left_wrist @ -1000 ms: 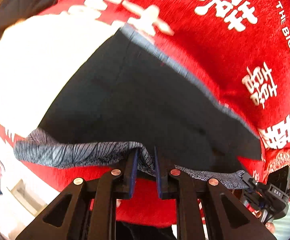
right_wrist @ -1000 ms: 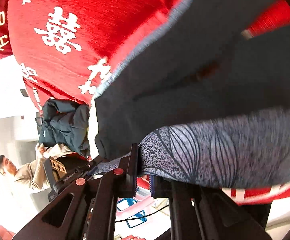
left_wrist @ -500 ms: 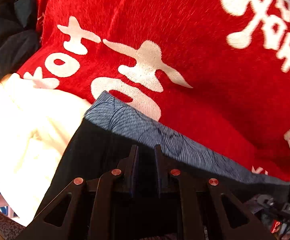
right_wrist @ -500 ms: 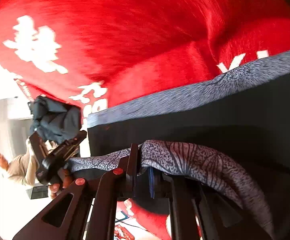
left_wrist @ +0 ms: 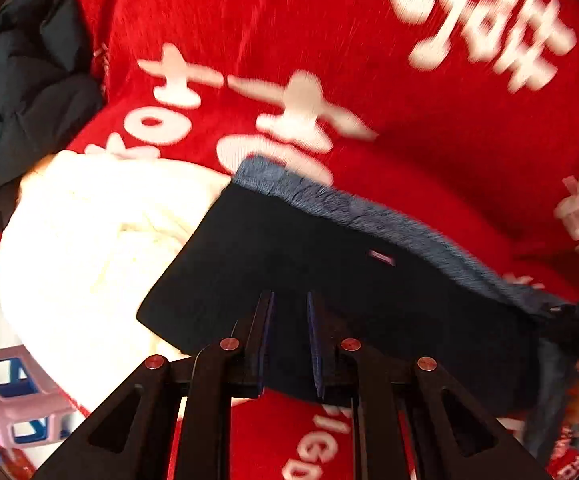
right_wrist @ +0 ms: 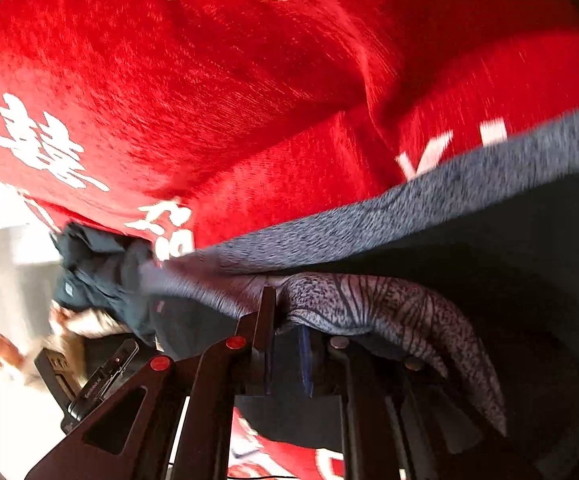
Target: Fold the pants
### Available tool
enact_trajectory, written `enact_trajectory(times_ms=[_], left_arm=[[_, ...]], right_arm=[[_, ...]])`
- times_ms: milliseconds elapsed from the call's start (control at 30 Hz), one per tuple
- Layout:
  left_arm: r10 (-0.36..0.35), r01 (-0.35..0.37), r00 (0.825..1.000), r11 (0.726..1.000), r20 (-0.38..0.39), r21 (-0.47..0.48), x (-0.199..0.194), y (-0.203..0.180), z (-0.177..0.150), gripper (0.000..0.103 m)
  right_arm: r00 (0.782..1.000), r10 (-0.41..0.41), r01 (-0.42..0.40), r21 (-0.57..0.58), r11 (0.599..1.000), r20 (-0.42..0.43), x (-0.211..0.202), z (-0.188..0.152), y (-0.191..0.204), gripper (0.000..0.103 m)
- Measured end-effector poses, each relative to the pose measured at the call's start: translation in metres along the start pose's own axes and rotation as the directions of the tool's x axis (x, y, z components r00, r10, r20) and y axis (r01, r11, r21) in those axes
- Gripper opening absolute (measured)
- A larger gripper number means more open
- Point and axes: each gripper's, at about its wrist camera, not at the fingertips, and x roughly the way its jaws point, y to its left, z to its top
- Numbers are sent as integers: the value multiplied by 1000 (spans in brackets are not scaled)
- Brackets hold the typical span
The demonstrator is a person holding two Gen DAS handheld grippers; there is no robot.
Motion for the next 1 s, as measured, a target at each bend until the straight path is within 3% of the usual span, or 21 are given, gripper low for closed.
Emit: enact_trajectory(times_ms=[67,133,200,300,333,367,433,533,600,767,1000], left_arm=[[48,-48,999,999,-14,10,32,-4,6,18],[46,-46,998,999,-37,-14,59,-5,10,18],[83,-83,997,996,-6,41,58,-15,9,18],[133,-129,991,984,-26,123,52,-27,4,18],[124,-118,991,985,-47,125,49,-29,3,18],[108,-99,992,987,-66,129,41,-33,0,18],[94,-82,993,983,-65,166,25,-48,-8,18],[65,-48,995,973,-69,227,7,-78,-24,18],[15,12,994,969,-110,247,0,-106,-40,18],[-52,116,975,947,-215,300,-12,-173,-82,18],[-100,234,945,873,-312,429,-28,-258,-137,18]], right_arm=[[999,-35,35,-3,999,-13,7,7,-6,13],[998,-68,68,-2,998,-18,16,12,-13,13],[996,-83,83,9,996,-19,21,17,-22,12],[997,-80,81,24,996,-21,14,16,-25,14],[996,-91,91,7,996,-10,8,13,-21,28],[994,-107,107,-20,994,8,-1,9,-14,50],[993,-104,108,-76,991,50,-24,-4,-3,70],[992,-102,111,-118,987,76,-61,-28,0,71],[991,-100,110,-108,988,88,-87,-47,-7,71],[978,-173,180,-50,982,118,-142,-99,-39,71],[953,-263,256,68,964,147,-188,-166,-87,71]])
